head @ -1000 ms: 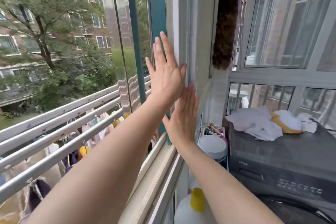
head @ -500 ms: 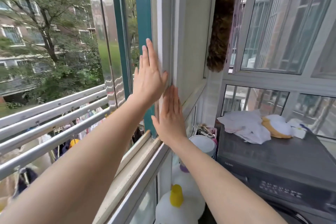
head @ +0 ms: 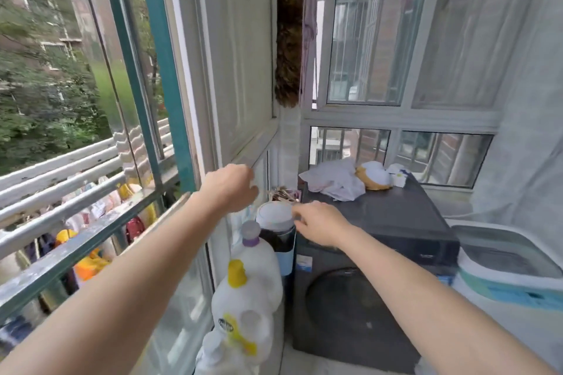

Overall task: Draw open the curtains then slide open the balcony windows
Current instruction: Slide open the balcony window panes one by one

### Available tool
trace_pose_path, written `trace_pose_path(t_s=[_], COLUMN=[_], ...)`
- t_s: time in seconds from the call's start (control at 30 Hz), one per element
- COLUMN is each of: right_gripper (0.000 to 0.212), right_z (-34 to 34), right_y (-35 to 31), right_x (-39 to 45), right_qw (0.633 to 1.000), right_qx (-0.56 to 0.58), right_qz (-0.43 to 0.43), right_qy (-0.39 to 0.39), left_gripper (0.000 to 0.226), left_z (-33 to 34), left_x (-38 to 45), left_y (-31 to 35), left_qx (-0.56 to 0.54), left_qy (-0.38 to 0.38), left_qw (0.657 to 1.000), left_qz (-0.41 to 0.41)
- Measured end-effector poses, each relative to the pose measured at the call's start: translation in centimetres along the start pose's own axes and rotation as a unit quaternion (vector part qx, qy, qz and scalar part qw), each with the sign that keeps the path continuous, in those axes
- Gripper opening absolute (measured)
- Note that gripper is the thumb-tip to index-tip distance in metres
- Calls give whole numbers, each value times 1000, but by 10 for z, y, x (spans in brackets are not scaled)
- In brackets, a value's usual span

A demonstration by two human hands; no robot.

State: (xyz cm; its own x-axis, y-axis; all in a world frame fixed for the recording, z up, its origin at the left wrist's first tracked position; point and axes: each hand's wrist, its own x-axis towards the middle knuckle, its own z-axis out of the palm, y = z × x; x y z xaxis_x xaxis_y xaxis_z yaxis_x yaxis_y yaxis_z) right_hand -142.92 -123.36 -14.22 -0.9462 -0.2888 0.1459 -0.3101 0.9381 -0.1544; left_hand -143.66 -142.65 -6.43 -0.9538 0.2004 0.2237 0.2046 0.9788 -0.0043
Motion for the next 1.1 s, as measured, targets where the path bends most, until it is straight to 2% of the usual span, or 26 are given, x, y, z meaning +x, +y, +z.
trace_pose_path(t_s=[0.2,0.47,0.73,0.87,1.1], right_gripper=[30,28,27,27,29], right_z=[-33,-59,-74,-75,-59], right_y=[86,216,373,420,476], right_x=[-47,-27,58,108,216], right_qw=[992,983,979,980,985], right_qx=[27,11,3,-4,1], right_qz=[120,182,203,197,172], right_qy=[-27,-7,6,0,-5], left_gripper=[32,36,37,36,38], left_z=[22,45,80,93,132], left_x=[13,114,259,319,431], left_y=[78,183,292,308,309], left_qx=[13,31,8,-18,12], left_qy=[-87,-75,-84,-90,-117], left_qw=[992,983,984,986,984], left_qz=[95,163,154,139,136])
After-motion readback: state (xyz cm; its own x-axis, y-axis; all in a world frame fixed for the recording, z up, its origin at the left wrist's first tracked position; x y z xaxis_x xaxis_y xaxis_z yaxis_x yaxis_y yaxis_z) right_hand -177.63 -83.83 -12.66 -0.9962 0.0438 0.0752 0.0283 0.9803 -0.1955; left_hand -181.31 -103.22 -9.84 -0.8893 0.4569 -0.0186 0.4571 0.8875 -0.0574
